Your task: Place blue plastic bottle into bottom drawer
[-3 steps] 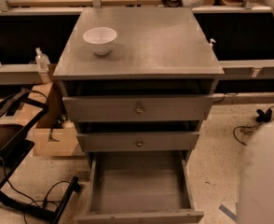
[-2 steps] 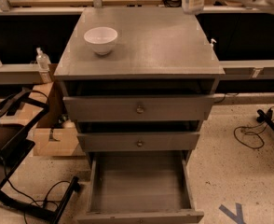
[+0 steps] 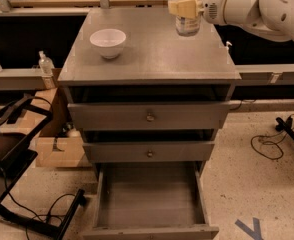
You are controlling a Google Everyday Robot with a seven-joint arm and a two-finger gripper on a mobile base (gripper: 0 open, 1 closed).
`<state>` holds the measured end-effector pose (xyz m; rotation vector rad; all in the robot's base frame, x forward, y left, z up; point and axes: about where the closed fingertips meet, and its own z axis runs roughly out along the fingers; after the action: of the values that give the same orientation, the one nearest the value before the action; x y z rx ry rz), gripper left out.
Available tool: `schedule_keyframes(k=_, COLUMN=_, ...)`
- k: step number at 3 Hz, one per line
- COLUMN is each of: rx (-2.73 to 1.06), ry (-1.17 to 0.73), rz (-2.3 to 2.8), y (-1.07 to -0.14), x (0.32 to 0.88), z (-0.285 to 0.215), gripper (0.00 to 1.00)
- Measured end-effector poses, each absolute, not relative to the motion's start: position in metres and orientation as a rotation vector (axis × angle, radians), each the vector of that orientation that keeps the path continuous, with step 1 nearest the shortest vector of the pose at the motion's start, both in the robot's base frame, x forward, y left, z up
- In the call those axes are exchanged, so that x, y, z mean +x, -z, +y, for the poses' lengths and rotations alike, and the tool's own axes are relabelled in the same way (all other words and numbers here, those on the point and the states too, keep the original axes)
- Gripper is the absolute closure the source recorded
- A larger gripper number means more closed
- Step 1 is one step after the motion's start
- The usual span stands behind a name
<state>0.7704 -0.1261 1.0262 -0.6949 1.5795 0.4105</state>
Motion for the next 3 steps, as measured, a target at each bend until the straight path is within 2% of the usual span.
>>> schedule_keyframes(k=2, rx=-0.695, ry=-0.454, rz=1.580, y=-1.000, x=0.749, z=-0.122, gripper=1.00)
schedule_keyframes(k=3, rx=-0.680, ry=-0.520, rz=1.560, y=-0.961, x=0.689, z=-0.115, gripper=1.00)
